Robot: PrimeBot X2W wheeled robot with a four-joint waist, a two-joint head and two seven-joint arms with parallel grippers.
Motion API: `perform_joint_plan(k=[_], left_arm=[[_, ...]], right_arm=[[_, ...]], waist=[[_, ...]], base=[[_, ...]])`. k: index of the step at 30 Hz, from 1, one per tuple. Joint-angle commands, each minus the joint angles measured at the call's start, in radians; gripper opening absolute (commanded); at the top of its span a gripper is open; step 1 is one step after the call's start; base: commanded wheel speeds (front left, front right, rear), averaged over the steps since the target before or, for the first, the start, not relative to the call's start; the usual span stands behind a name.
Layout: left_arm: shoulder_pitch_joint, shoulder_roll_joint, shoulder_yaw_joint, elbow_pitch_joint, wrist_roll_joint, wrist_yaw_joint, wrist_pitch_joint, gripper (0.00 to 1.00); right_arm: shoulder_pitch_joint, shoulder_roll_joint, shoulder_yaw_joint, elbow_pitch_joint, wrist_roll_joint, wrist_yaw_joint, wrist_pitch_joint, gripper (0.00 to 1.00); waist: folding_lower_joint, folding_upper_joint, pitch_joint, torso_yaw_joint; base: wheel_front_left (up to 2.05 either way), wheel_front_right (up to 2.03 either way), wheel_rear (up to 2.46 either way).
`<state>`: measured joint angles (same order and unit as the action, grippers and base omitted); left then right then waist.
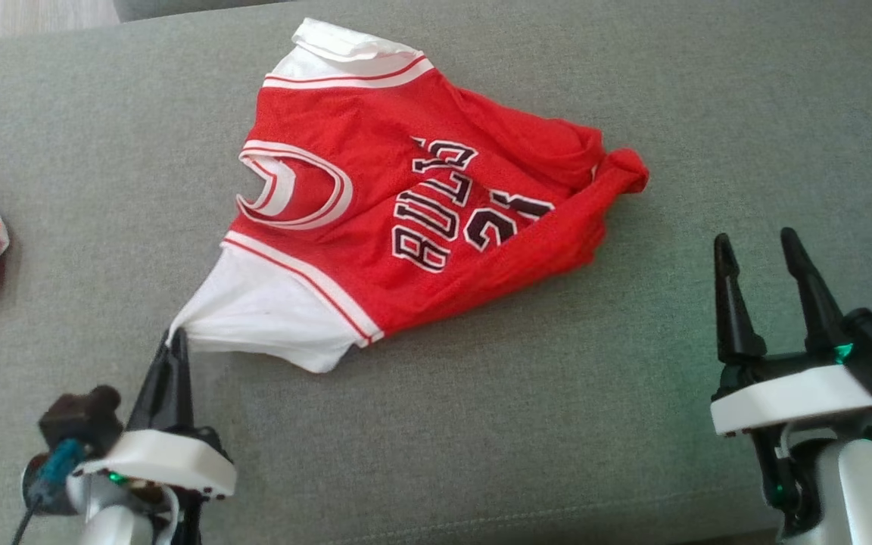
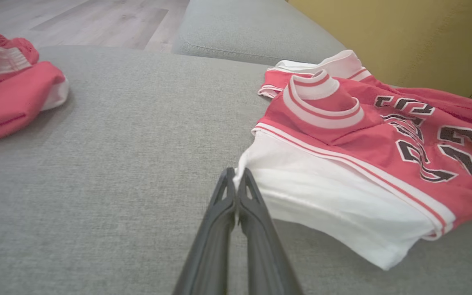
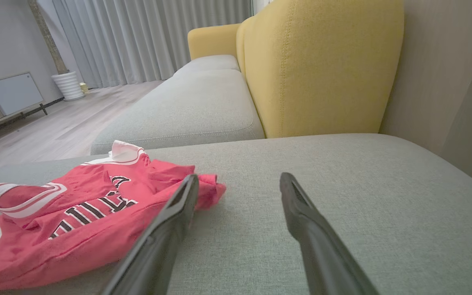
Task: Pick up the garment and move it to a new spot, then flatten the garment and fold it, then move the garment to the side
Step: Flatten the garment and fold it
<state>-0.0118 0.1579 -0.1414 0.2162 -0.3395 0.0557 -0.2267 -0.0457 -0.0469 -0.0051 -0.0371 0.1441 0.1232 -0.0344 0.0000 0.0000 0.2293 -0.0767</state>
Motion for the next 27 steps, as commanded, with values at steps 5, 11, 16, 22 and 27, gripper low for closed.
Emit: perform_joint_plan(k=[5, 11, 16, 22, 27], left_arm=[[-0.035, 0.013, 0.06, 0.03, -0.037, 0.013, 0.011, 0.0], [-0.049, -0.002, 0.056, 0.067, -0.04, 0.015, -0.004, 1.0], [-0.055, -0.008, 0.047, 0.014, 0.023, 0.042, -0.03, 1.0], [-0.053, -0.018, 0.026, -0.116, 0.093, 0.056, -0.034, 1.0], [-0.041, -0.017, 0.004, -0.169, 0.119, 0.045, -0.035, 1.0]], right_arm=[[0.007, -0.003, 0.012, -0.03, 0.013, 0.008, 0.001, 1.0], [0.004, -0.003, 0.015, -0.027, 0.008, 0.008, -0.002, 1.0], [-0.002, -0.003, 0.023, -0.036, -0.013, 0.008, -0.004, 1.0], [-0.005, -0.003, 0.038, -0.049, -0.037, 0.008, 0.003, 1.0], [0.001, -0.003, 0.06, -0.053, -0.052, 0.008, 0.017, 1.0]], waist=[[0.0, 0.0, -0.004, -0.006], [0.0, 0.0, -0.011, -0.008], [0.0, 0.0, -0.028, -0.001], [0.0, 0.0, -0.058, 0.013], [0.0, 0.0, -0.09, 0.022]], base=[[0.0, 0.0, 0.0], [0.0, 0.0, 0.0], [0.0, 0.0, 0.0], [0.0, 0.0, 0.0], [0.0, 0.0, 0.0]])
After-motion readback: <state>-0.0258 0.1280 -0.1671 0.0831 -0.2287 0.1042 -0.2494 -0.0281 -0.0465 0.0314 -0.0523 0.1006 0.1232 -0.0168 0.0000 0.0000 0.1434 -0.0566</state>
